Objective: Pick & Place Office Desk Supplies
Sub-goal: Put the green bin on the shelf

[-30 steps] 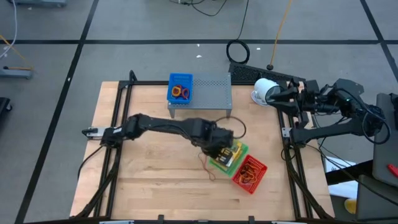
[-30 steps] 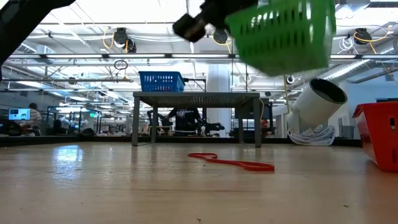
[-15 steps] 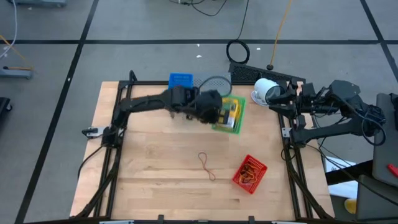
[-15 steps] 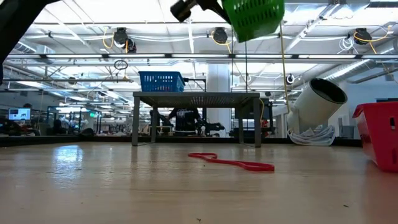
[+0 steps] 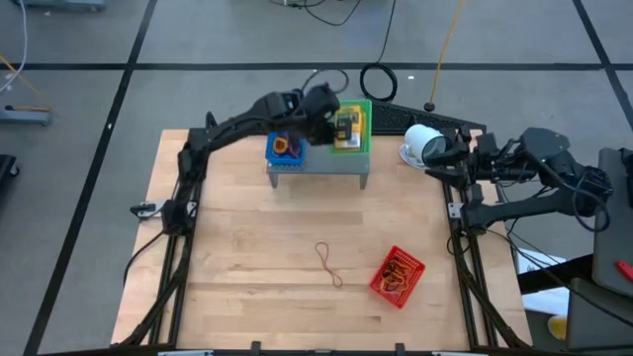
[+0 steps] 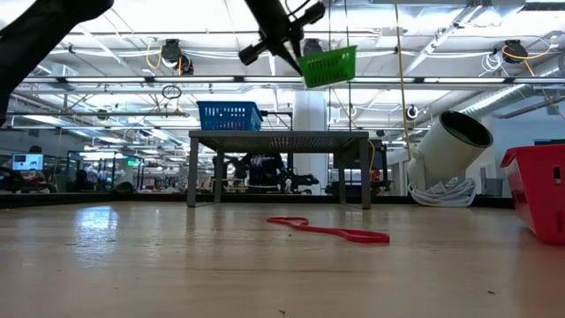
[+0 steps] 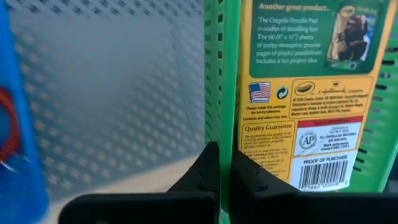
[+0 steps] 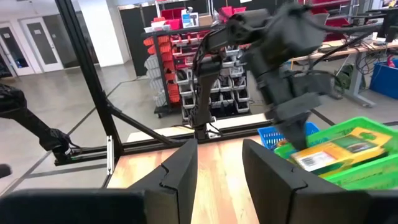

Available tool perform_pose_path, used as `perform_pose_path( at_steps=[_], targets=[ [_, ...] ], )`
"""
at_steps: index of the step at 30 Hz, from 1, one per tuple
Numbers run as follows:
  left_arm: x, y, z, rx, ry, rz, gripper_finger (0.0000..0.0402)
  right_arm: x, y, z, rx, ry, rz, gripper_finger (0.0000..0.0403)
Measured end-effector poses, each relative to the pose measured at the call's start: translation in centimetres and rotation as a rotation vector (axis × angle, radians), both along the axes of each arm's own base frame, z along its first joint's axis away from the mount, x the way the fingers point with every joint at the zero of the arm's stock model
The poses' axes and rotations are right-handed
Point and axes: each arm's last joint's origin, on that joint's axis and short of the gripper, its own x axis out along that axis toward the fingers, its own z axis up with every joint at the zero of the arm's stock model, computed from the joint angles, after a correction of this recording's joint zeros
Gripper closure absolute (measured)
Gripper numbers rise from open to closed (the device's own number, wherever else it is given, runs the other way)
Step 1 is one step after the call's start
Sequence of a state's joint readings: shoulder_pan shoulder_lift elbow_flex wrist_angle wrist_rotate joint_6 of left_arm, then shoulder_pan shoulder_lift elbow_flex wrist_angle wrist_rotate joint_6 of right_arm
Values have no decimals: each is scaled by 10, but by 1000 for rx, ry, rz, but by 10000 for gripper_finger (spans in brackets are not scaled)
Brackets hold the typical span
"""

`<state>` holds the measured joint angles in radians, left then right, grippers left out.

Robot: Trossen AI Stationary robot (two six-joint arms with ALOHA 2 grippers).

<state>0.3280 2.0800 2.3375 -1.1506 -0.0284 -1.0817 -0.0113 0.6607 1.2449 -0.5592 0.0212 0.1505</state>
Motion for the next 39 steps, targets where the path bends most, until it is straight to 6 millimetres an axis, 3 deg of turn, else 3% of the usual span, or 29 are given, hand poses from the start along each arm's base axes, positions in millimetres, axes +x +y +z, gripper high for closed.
perform_pose_path(
  at_steps=[8,14,19,29,39],
  targets=[
    [-21,36,-6,-68,69,29,398,10,0,-2,-17,32,-2,282],
    [-32,43,-10,-95,150,39,398,22,0,-5,-27,67,-1,282],
    [-30,44,-16,-99,176,31,398,29,0,-6,-35,78,0,282],
    [-6,52,-58,-162,237,-3,398,34,0,-7,-28,88,1,282],
    [-13,54,-61,-191,302,12,398,34,0,-7,-9,87,0,282]
  ],
)
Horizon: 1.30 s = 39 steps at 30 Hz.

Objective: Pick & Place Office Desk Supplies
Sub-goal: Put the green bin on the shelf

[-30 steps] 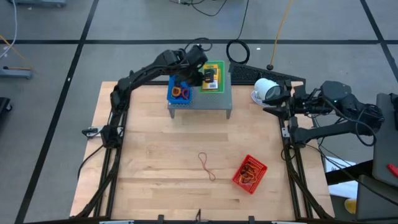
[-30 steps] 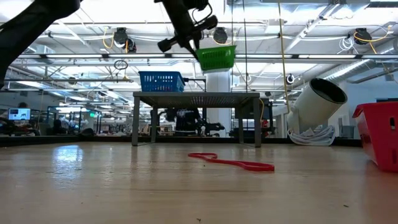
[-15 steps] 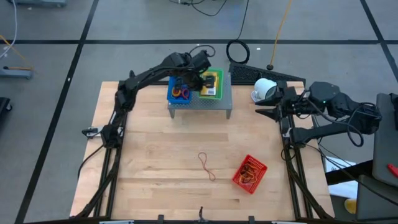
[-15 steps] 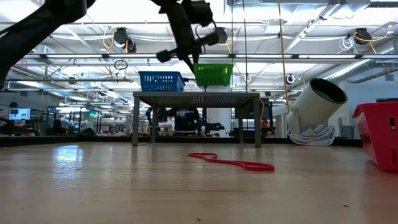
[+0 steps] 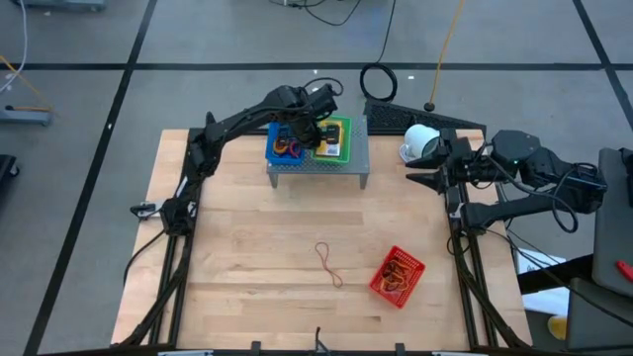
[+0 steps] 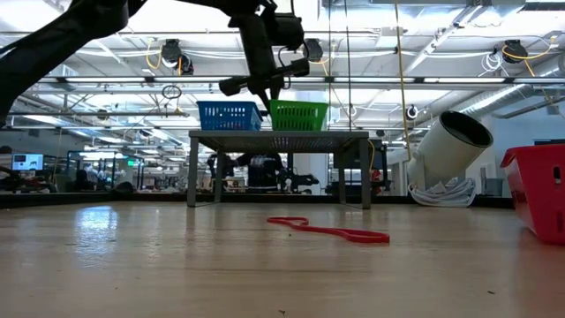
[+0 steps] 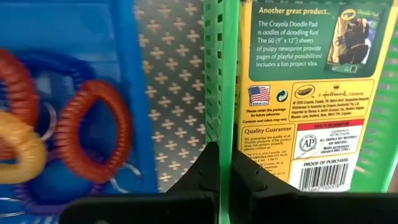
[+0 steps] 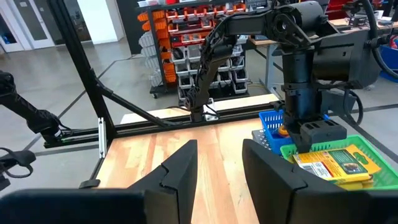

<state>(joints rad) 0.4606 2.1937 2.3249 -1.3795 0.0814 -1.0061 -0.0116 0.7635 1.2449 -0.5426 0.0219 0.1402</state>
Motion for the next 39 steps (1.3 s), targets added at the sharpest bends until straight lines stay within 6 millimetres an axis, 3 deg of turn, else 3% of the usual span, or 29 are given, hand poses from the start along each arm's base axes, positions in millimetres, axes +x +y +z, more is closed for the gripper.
perform_pose_path(
  at_steps=[31,39],
  targets=[
    [-1,-1,0,12,9,-33,359,0,0,0,-13,2,3,282],
    [-1,-1,1,16,6,-43,299,0,0,0,-8,2,2,282]
  ],
)
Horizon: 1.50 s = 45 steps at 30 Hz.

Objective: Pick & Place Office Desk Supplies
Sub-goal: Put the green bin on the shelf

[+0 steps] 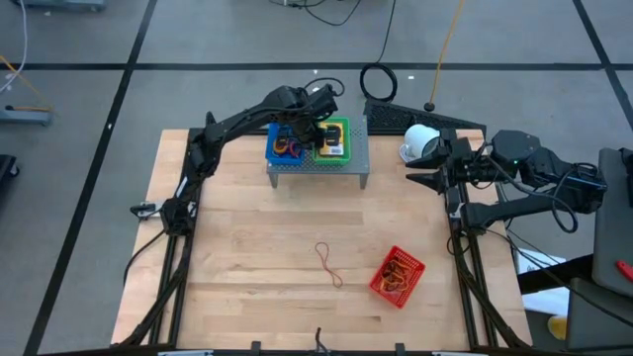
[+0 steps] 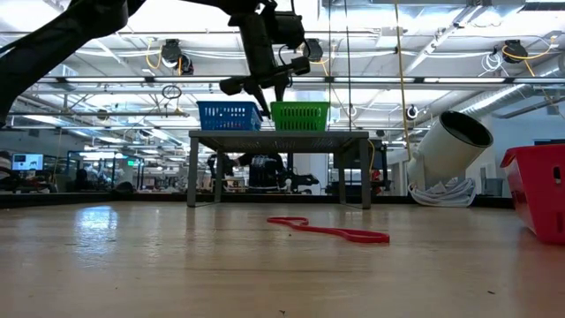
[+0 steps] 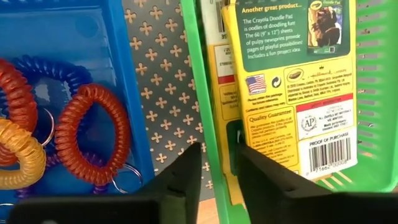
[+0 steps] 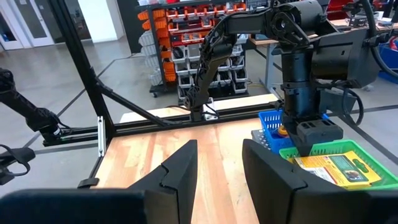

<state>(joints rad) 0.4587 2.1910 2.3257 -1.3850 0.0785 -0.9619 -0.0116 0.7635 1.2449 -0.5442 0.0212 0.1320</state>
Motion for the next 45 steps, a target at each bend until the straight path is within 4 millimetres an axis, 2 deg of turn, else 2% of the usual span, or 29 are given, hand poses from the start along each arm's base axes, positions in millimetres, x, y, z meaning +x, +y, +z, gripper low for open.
perform_pose_path(
  at_steps=[4,8,45],
  targets=[
    [0,0,0,-6,-4,-4,271,0,0,0,7,0,-1,282],
    [0,-1,0,-25,-14,-9,260,0,0,0,9,0,-1,282],
    [3,-3,1,-41,-39,-16,261,0,0,-1,16,7,-3,282]
  ],
)
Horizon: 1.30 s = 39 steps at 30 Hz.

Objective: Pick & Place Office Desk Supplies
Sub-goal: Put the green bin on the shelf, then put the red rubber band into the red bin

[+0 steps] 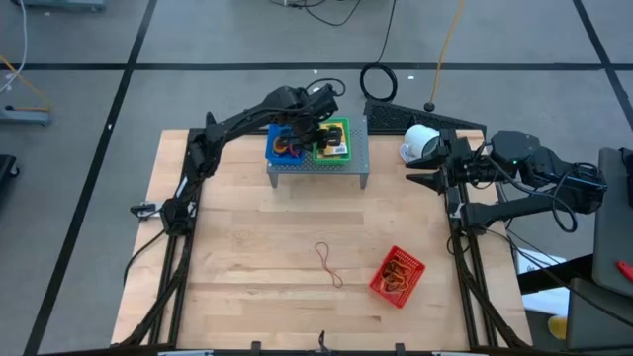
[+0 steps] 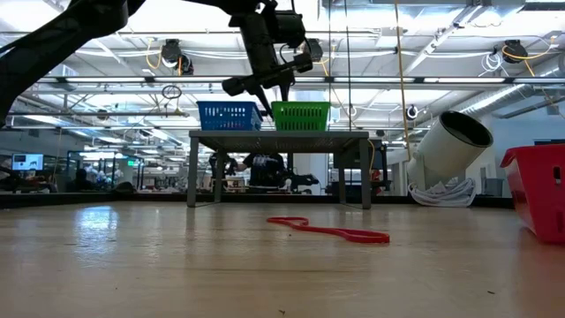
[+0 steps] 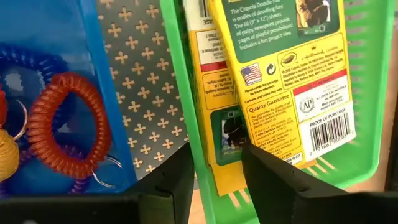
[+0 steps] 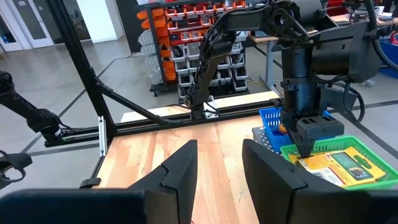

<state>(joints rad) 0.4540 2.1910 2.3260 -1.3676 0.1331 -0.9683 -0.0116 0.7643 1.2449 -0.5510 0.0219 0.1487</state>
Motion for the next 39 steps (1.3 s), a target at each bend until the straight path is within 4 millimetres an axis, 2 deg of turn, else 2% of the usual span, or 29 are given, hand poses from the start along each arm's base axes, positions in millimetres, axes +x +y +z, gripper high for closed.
perform_pose_path(
  at_steps=[9,19,22,32,35,39],
  targets=[
    [12,-4,4,31,-105,-35,261,0,0,0,16,-1,-4,282],
    [8,-3,2,24,-54,-1,261,1,0,0,25,0,-7,282],
    [5,-5,8,42,-60,15,261,3,0,-1,26,6,-7,282],
    [-21,-13,61,144,-174,58,261,15,0,-2,36,14,-8,282],
    [-30,-21,86,214,-271,55,261,17,0,-3,45,17,-9,282],
    [-47,-37,130,360,-457,-9,261,18,0,-1,41,-2,-9,282]
  ],
)
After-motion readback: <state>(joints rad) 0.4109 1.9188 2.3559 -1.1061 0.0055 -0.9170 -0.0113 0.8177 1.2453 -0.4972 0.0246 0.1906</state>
